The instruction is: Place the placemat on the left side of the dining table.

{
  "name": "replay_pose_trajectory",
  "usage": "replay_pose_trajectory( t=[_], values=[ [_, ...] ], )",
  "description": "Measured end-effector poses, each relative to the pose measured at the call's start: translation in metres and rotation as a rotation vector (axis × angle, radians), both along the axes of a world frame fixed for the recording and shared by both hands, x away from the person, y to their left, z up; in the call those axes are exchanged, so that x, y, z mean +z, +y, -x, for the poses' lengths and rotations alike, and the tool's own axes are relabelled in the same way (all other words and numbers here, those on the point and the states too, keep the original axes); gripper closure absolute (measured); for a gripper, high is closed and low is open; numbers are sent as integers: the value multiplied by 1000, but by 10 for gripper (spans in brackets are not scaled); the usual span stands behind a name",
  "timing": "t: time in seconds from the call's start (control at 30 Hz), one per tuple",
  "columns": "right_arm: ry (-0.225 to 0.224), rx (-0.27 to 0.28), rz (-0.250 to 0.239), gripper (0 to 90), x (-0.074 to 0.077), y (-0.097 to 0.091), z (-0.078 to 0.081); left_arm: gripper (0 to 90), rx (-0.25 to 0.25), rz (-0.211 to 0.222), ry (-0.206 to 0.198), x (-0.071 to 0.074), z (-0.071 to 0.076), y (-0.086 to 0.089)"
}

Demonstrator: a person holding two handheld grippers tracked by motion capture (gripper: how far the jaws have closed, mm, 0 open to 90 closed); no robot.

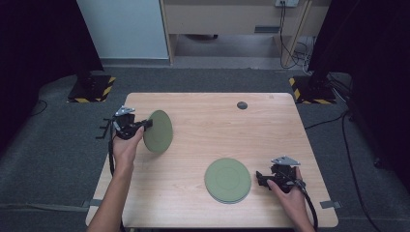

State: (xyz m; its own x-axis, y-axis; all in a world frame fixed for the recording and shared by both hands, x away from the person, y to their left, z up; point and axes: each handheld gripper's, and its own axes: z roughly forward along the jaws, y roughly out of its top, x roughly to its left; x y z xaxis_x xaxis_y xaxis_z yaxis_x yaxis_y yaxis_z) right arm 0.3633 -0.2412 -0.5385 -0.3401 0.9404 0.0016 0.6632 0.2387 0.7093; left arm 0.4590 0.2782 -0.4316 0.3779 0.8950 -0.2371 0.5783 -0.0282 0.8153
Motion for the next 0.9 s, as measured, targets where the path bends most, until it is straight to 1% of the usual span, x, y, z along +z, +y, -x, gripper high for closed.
replay_pose_trajectory(
  t=[0.2, 0.27, 0.3, 0.33, 0.37, 0.53, 0.67, 0.9],
  values=[
    [-2, 4, 1, 24, 0, 1, -1, 851, 16, -5, 11, -4, -3, 10],
    [-2, 5, 0, 23, 0, 1, -1, 851, 21, 4, 12, -6, -4, 11],
    [0, 5, 0, 21, 0, 1, -1, 851, 22, 1, 11, -7, -5, 12],
    [-1, 10, 2, 20, 0, 1, -2, 851, 21, -13, 15, -7, -6, 13],
    [1, 11, 1, 20, 0, 1, -2, 851, 20, -18, 17, -8, -7, 14],
    [1, 11, 1, 20, 0, 1, -2, 851, 18, -26, 20, -10, -9, 18],
    [1, 11, 1, 20, 0, 1, -2, 850, 24, -35, 25, -16, -12, 24],
    [1, 11, 1, 20, 0, 1, -2, 850, 38, -31, 49, -30, -13, 39]
  ],
)
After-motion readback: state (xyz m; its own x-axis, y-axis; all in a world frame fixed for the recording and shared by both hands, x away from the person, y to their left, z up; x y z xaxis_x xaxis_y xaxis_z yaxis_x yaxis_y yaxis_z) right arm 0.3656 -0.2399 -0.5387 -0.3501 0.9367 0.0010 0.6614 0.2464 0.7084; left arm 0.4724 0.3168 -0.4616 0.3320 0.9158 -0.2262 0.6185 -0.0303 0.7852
